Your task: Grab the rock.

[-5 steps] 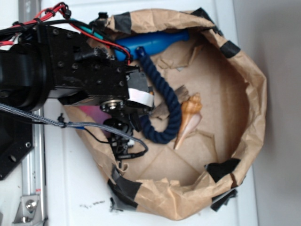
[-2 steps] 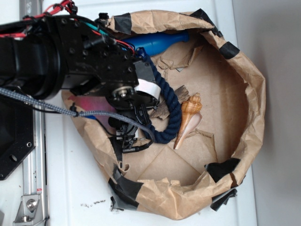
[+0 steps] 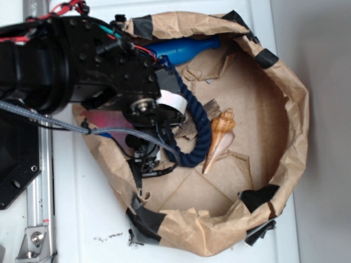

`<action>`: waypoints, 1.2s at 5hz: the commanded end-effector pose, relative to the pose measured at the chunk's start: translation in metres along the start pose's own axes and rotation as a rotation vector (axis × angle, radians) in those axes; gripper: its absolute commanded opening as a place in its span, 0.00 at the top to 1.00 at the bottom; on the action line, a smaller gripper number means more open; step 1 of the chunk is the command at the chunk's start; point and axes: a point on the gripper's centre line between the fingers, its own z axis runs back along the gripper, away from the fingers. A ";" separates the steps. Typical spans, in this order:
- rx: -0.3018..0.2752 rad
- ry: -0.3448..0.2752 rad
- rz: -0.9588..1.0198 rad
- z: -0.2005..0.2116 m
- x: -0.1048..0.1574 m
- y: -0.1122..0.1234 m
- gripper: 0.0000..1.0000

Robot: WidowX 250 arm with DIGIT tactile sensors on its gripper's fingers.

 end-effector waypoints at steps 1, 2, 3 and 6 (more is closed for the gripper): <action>0.053 -0.131 0.014 0.105 0.025 -0.024 1.00; 0.041 -0.167 0.018 0.154 0.030 -0.040 1.00; 0.056 -0.166 0.027 0.165 0.036 -0.050 1.00; 0.089 -0.168 0.030 0.160 0.028 -0.040 1.00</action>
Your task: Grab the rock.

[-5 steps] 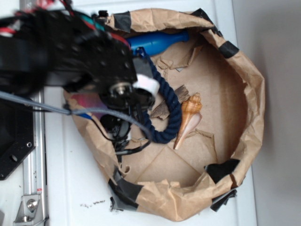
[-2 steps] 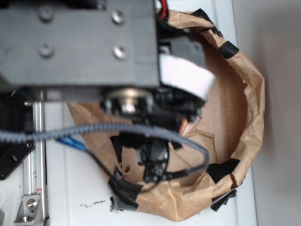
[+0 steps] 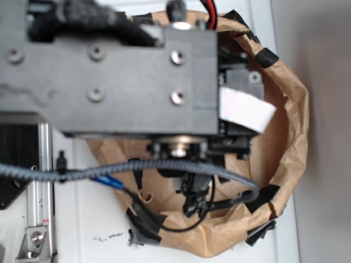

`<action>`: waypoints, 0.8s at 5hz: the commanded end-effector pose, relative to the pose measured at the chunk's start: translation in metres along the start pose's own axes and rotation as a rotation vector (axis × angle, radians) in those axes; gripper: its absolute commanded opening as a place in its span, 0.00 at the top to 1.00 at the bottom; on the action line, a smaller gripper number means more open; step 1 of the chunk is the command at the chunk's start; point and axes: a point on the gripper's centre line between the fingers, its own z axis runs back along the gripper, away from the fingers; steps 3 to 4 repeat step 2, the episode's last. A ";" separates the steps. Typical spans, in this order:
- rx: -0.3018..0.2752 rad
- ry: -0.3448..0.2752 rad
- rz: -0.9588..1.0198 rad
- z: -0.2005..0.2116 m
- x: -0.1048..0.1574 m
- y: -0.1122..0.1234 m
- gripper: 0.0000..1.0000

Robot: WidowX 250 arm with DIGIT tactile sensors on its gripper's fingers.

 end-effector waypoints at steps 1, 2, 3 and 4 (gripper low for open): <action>-0.016 -0.059 -0.008 0.019 -0.014 0.003 1.00; -0.020 -0.055 -0.001 0.018 -0.020 0.004 1.00; -0.020 -0.055 -0.001 0.018 -0.020 0.004 1.00; -0.020 -0.055 -0.001 0.018 -0.020 0.004 1.00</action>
